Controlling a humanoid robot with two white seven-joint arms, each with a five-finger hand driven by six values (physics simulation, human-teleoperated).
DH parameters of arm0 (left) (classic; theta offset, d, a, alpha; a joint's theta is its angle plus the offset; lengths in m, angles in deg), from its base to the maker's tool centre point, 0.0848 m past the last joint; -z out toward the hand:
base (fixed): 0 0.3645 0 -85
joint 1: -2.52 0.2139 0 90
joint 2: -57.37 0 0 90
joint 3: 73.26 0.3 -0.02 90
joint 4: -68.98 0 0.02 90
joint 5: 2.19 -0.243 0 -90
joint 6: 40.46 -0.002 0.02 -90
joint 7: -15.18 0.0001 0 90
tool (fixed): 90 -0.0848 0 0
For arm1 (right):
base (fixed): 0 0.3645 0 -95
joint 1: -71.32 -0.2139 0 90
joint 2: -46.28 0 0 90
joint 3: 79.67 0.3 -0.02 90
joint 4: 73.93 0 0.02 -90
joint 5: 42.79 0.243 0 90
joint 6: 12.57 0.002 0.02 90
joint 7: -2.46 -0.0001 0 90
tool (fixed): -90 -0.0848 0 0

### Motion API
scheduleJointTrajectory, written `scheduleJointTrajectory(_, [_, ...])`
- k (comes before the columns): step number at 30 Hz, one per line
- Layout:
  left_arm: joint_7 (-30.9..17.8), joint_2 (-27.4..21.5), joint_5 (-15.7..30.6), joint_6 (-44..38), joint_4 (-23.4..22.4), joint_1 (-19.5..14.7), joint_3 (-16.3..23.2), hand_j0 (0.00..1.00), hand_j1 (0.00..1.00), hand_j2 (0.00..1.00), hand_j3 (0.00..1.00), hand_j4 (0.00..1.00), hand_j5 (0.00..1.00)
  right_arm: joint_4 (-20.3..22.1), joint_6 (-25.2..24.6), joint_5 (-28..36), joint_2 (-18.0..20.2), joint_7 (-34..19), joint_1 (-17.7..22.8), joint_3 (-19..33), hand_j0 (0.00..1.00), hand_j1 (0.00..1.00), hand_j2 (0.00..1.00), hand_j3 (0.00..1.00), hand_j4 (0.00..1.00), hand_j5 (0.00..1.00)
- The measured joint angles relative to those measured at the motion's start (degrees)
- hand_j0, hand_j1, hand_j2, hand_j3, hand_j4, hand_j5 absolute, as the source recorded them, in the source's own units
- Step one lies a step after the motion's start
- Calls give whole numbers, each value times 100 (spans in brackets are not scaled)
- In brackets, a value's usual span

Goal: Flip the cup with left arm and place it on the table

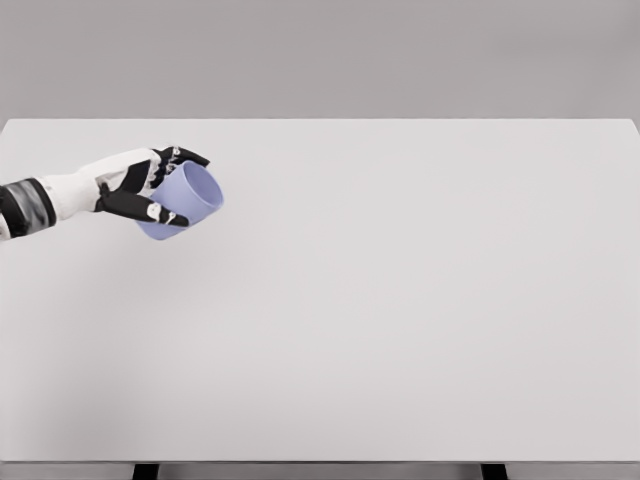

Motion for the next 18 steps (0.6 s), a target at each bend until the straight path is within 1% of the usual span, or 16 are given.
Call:
scheduleJointTrajectory(2, [-255, 84, 184, 324, -115, 0, -6, 66, 66, 66, 66, 66, 66, 0, 0, 0, 0, 0, 0, 0, 100, 100, 100, 100, 100, 100])
scheduleJointTrajectory(4, [-386, 145, 446, 620, -248, 0, -11, 66, 66, 66, 66, 66, 66, 0, 0, 0, 0, 0, 0, 0, 100, 100, 100, 100, 100, 100])
scheduleJointTrajectory(7, [-474, 278, 944, 970, -489, -9, -54, 66, 66, 66, 66, 66, 66, 0, 0, 0, 0, 0, 0, 0, 100, 100, 100, 100, 100, 100])
scheduleJointTrajectory(9, [-498, 361, 1327, 1089, -630, -9, -78, 66, 66, 66, 66, 66, 66, 0, 0, 0, 0, 0, 0, 0, 100, 100, 100, 100, 100, 100])
scheduleJointTrajectory(11, [-511, 486, 1610, 1148, -743, -9, -134, 66, 66, 66, 66, 66, 66, 0, 0, 0, 0, 0, 0, 0, 100, 100, 100, 100, 100, 100])
scheduleJointTrajectory(14, [-518, 845, 1803, 1187, -1034, -9, -224, 67, 67, 67, 67, 67, 67, 0, 0, 0, 0, 0, 0, 0, 100, 100, 100, 100, 100, 100])
scheduleJointTrajectory(18, [-521, 1241, 1850, 1217, -1243, 0, -267, 67, 67, 67, 67, 67, 67, 0, 0, 0, 0, 0, 0, 0, 100, 100, 100, 100, 100, 100])
